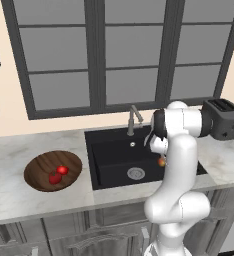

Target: There is a mixed pile of frozen fruits and vegetables on the counter. Locate all the frozen vegetables and place the items in a bowl on the counter. Take all the frozen fruits and defrost them in a running sink.

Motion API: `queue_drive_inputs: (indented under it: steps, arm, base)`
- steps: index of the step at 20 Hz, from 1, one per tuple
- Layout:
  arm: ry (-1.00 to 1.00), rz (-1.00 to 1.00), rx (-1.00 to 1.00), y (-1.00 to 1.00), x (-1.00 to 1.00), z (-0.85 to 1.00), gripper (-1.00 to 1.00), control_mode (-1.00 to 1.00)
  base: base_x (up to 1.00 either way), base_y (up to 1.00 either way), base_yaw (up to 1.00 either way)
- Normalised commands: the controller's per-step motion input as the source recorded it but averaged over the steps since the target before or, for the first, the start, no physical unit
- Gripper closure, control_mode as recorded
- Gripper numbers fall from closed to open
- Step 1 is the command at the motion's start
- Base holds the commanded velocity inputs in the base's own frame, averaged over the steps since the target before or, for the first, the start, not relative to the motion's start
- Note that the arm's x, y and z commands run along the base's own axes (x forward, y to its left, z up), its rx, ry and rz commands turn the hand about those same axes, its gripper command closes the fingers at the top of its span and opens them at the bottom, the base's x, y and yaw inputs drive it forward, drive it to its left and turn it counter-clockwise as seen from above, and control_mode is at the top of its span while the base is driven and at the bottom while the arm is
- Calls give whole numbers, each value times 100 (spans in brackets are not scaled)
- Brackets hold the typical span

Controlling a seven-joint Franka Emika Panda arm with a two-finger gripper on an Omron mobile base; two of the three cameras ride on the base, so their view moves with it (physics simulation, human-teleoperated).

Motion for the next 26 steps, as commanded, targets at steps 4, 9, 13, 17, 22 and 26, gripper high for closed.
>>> queue_drive_inputs:
  steps: [4,9,13,17,22,26]
  arm:
    - [-2,1,0,0,10,-11,100,-100]
    - [-2,1,0,0,9,-12,100,-100]
    - [-2,1,0,0,7,-11,100,-100]
    - [-2,1,0,0,4,-6,100,-100]
    - [-3,1,0,0,2,-3,-100,-100]
    - [-5,3,0,0,2,-1,-100,-100]
  base:
    - [0,0,0]
    - [0,0,0]
    - [0,0,0]
    - [0,0,0]
    - [0,0,0]
    - [0,0,0]
